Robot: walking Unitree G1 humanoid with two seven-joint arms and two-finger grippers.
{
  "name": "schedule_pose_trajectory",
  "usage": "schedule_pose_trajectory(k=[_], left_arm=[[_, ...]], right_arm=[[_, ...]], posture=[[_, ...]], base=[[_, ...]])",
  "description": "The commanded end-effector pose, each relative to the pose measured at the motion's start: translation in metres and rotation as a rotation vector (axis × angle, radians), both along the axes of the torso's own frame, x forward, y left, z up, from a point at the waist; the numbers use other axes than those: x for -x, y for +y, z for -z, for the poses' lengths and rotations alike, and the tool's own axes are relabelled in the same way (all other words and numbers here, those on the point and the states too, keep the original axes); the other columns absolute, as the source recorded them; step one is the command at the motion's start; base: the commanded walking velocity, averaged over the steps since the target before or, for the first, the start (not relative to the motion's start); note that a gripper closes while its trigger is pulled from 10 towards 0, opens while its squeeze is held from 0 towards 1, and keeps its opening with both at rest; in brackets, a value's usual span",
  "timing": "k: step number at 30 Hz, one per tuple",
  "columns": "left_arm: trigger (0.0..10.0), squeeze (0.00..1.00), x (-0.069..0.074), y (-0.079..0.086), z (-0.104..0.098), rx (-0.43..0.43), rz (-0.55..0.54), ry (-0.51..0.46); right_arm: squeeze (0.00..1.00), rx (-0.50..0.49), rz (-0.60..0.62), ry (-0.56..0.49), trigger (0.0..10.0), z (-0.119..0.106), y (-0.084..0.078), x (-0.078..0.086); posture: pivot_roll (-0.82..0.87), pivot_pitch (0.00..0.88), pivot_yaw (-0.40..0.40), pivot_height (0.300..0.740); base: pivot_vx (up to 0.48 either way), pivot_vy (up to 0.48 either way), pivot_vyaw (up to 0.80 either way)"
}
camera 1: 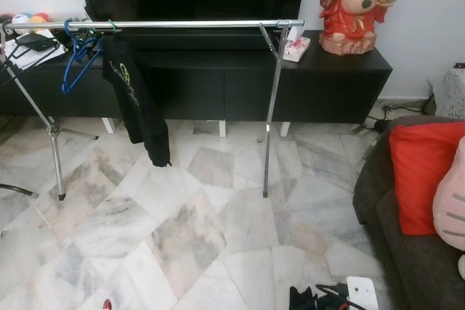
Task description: Hang hanger
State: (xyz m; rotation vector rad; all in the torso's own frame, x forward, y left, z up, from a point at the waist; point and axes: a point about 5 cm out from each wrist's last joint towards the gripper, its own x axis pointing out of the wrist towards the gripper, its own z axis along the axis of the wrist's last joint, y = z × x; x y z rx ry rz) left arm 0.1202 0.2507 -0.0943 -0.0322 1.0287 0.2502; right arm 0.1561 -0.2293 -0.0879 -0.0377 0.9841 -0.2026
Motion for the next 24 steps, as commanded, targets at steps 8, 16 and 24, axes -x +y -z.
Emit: schedule_pose_trajectory(k=[8,16,24], left_arm=[[10.0,0.0,0.0055,0.0029,0.0011,0.0,-0.01,0.023],[10.0,0.0,0.006,0.0035,0.0012,0.001,-0.016,0.024],[10.0,0.0,0.0058,0.0039,0.001,0.001,-0.016,0.024]], right_arm=[[0.0,-0.002,0.016,-0.005,10.0,-0.0002,-0.0021,0.0012],[0.0,-0.002,0.012,-0.004,10.0,-0.0001,-0.0023,0.0015],[0.0,-0.003,0.013,-0.004,10.0,-0.0001,-0.002,0.0014]], posture=[[-0.01,0.0,-0.015,0.74],[-0.01,0.0,-0.017,0.74],[-0.01,0.0,-0.014,0.74]], base=[[0.0,0.33,0.0],[0.0,0.323,0.0],[0.0,0.32,0.0]])
